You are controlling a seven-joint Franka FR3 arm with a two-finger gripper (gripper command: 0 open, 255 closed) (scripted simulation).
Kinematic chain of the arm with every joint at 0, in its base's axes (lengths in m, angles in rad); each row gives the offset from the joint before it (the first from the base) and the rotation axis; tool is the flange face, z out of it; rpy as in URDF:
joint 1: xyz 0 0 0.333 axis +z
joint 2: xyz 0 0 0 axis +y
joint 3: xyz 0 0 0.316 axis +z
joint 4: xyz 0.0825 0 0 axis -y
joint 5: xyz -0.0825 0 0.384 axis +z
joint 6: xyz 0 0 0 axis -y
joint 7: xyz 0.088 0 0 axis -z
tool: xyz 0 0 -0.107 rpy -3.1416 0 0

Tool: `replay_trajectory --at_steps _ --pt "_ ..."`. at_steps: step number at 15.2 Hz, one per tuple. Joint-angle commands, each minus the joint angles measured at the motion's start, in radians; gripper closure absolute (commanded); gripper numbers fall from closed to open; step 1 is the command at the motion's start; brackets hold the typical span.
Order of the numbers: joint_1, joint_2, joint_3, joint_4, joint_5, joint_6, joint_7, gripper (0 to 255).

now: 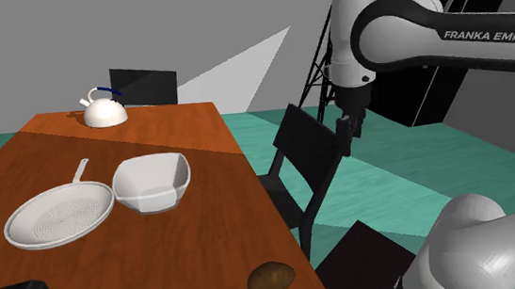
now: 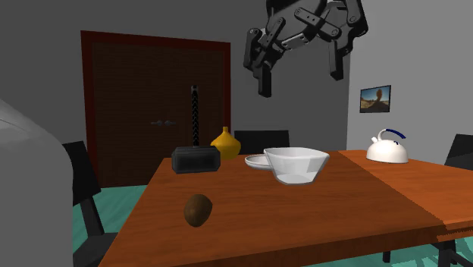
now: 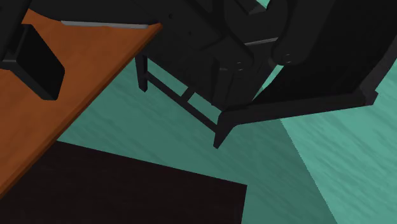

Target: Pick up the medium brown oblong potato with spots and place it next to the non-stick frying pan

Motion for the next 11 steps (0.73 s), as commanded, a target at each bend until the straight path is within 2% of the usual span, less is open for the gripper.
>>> replay_trajectory --at_steps 1,11 --pt "0.0 0.0 0.0 0.0 0.0 0.0 0.0 0" --pt "0.129 -0.028 0.09 -0.244 0.165 0.28 0.03 0"
